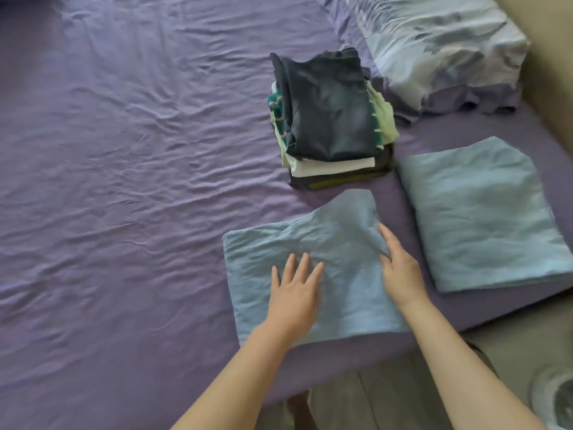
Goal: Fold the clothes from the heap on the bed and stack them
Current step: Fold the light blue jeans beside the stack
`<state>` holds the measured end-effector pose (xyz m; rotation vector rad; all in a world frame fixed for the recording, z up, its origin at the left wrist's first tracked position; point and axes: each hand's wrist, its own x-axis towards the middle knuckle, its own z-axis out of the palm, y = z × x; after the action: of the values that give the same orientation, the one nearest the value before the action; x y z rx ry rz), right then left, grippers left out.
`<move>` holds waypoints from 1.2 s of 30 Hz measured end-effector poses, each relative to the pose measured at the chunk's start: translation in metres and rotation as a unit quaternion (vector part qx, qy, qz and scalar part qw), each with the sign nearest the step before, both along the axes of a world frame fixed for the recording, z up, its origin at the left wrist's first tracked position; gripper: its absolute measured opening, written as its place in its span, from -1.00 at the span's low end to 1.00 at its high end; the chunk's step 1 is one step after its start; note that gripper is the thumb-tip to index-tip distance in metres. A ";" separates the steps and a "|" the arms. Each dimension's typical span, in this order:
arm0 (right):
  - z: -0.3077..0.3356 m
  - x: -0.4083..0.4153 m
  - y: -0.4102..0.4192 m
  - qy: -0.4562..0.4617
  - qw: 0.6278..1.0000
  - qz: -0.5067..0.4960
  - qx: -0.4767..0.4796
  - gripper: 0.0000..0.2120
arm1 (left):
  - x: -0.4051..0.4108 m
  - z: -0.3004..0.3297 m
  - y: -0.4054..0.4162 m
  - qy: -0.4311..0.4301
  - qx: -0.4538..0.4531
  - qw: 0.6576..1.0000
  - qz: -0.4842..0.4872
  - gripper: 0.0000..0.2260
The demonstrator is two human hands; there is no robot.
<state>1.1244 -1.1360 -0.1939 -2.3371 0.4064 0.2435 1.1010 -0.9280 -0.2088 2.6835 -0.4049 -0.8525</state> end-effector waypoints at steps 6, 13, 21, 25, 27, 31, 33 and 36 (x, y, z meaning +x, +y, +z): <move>-0.044 0.000 -0.005 0.127 0.978 0.070 -0.147 -0.33 | -0.005 -0.029 -0.002 -0.045 0.086 0.994 -0.050 -0.47; -0.039 -0.004 0.001 0.120 0.979 0.040 -0.160 -0.28 | -0.009 -0.018 0.009 -0.067 0.097 0.978 0.172 -0.32; -0.028 0.001 0.005 0.148 0.976 0.055 -0.149 -0.22 | -0.001 -0.004 0.036 0.043 -0.064 0.819 0.569 -0.05; -0.022 0.001 0.004 0.130 0.990 -0.050 -0.026 -0.15 | 0.006 0.004 0.055 0.073 -0.155 0.751 0.638 -0.27; -0.015 0.005 0.001 0.141 0.981 -0.130 0.020 -0.26 | 0.007 0.014 0.064 0.101 -0.191 0.729 0.650 -0.48; 0.005 0.008 0.002 0.121 0.977 -0.164 0.061 -0.62 | 0.011 0.039 0.072 0.137 -0.258 0.711 0.639 -0.65; 0.019 0.007 0.004 0.100 0.978 -0.169 0.071 -0.61 | 0.012 0.053 0.071 0.148 -0.271 0.714 0.628 -0.69; 0.045 0.002 0.004 0.076 0.977 -0.180 0.088 -0.62 | 0.013 0.074 0.069 0.164 -0.283 0.718 0.615 -0.72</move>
<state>1.1265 -1.1316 -0.1494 -2.0343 0.8379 0.2697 1.1141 -0.8586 -0.1352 1.5604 0.9668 -0.5504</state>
